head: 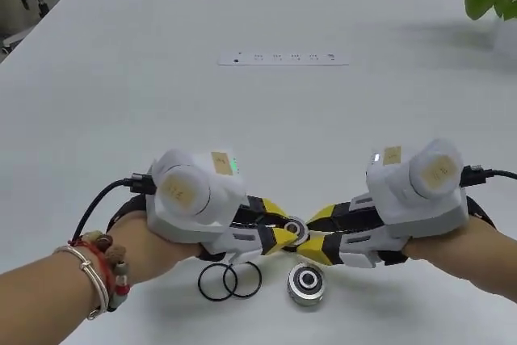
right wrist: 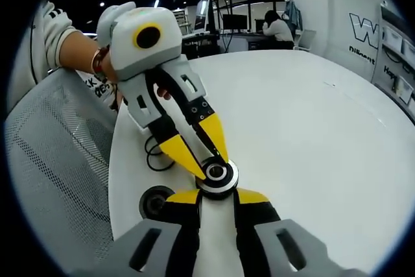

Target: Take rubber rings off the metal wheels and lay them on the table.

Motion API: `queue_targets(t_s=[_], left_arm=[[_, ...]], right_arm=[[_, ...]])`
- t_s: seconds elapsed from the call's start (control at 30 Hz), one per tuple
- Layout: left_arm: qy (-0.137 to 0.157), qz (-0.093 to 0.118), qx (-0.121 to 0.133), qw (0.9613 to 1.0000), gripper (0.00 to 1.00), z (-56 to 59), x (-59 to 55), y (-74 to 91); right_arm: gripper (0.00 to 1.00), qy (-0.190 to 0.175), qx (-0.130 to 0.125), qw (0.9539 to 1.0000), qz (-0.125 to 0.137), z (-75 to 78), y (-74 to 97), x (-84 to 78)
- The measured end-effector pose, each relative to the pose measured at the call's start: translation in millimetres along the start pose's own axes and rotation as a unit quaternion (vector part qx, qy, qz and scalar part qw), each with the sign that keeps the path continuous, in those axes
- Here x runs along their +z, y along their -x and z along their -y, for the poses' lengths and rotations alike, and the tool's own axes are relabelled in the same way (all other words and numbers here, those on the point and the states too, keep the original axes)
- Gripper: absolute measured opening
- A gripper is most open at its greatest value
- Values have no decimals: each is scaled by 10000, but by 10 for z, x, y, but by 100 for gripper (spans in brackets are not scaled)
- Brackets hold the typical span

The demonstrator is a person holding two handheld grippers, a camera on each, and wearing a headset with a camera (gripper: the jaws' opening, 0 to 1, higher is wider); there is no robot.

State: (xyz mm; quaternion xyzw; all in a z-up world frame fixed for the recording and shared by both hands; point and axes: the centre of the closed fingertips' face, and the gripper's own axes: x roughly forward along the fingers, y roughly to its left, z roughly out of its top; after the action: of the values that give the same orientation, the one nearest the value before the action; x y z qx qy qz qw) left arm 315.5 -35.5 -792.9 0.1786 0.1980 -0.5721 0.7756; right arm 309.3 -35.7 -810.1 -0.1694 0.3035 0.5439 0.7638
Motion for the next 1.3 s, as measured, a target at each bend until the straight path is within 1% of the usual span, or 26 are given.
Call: queue_targets(t_s=[0.03,0.13,0.2,0.27,0.33,0.37,0.43,0.5,0.57,0.63,0.7,0.8,0.93,1.0,1.03,1.07,1.1,1.13,1.17,1.3], left_arm=[[2,0,4,10000,14,0,-1,0],[5,1,13,10000,14,2,-2,2],[1,0,16,10000,14,5,-3,4],[-7,-2,6,10000,14,8,-4,5],[-14,1,3,10000,14,10,-4,5],[-15,0,1,10000,14,10,-4,5],[-22,2,-1,10000,14,12,-4,5],[-27,6,-2,10000,14,11,-4,6],[-32,10,0,10000,14,13,-4,7],[-35,14,-1,10000,14,13,-5,8],[-35,16,-1,10000,14,14,-4,9],[-29,22,-1,10000,14,14,-4,9],[-12,37,-1,10000,14,16,-3,10],[-15,37,1,10000,14,18,-5,11],[-13,38,1,10000,14,18,-6,11],[-13,39,3,10000,14,17,-7,13],[-6,40,2,10000,14,17,-9,13],[0,45,5,10000,14,17,-8,13],[4,46,7,10000,14,17,-8,12],[3,42,19,10000,14,18,-8,13]], right_arm=[[14,6,-2,10000,5,-3,6,-2],[12,-138,0,9999,-18,4,15,-16],[12,-121,0,9999,-11,-1,16,-17],[12,-193,15,9998,-16,-6,21,-14],[15,-533,157,9985,-7,-37,23,-12],[17,-620,102,9980,51,-2,27,5],[23,-596,62,9982,96,24,25,14],[24,-540,-4,9984,151,42,10,29],[25,-477,14,9987,160,22,-19,34],[23,-323,67,9993,169,-15,-49,49],[22,-141,39,9998,165,-23,-54,59],[21,-187,68,9997,143,-13,-37,53],[20,-126,71,9998,132,-13,-25,43],[18,-131,77,9999,77,-12,-15,24],[15,-37,66,10000,26,-1,-1,1],[10,50,49,10000,-14,8,13,-21],[6,1,36,10000,-1,12,32,-35],[4,-78,14,10000,39,23,39,-32],[4,-134,30,9999,42,16,35,-32],[4,-54,-3,10000,-21,13,30,-29]])
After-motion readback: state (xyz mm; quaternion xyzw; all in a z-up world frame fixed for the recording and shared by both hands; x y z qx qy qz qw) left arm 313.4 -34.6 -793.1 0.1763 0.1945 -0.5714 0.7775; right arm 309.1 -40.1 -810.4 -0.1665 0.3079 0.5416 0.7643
